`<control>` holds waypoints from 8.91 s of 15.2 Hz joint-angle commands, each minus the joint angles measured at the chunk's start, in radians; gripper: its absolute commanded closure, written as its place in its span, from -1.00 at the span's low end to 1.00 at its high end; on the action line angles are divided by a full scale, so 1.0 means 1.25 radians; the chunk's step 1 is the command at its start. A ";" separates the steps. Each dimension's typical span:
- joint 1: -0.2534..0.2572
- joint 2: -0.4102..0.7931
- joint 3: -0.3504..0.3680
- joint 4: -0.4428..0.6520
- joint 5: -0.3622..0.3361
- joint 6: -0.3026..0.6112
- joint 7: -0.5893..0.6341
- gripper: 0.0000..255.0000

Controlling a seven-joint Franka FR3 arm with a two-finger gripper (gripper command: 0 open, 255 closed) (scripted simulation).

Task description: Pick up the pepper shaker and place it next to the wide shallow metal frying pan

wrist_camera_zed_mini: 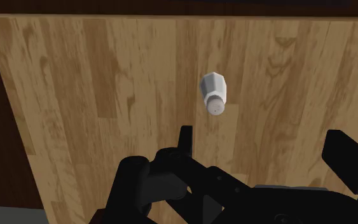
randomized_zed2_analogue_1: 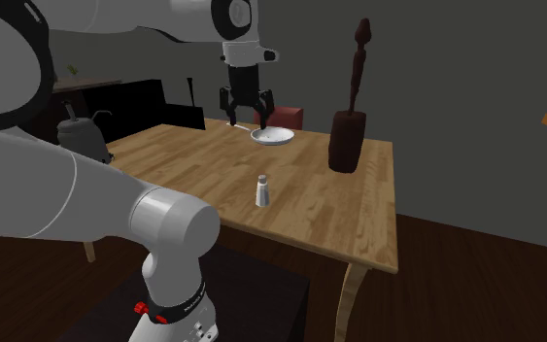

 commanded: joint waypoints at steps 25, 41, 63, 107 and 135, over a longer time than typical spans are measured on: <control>-0.052 0.256 0.070 -0.273 -0.071 0.543 0.143 -1.00; -0.051 0.248 0.069 -0.268 -0.069 0.529 0.141 1.00; -0.041 0.137 0.062 -0.101 -0.050 0.253 0.110 1.00; 0.184 1.194 0.235 1.224 -0.223 -0.068 0.444 1.00; 0.169 1.231 0.229 1.035 -0.238 0.151 0.488 1.00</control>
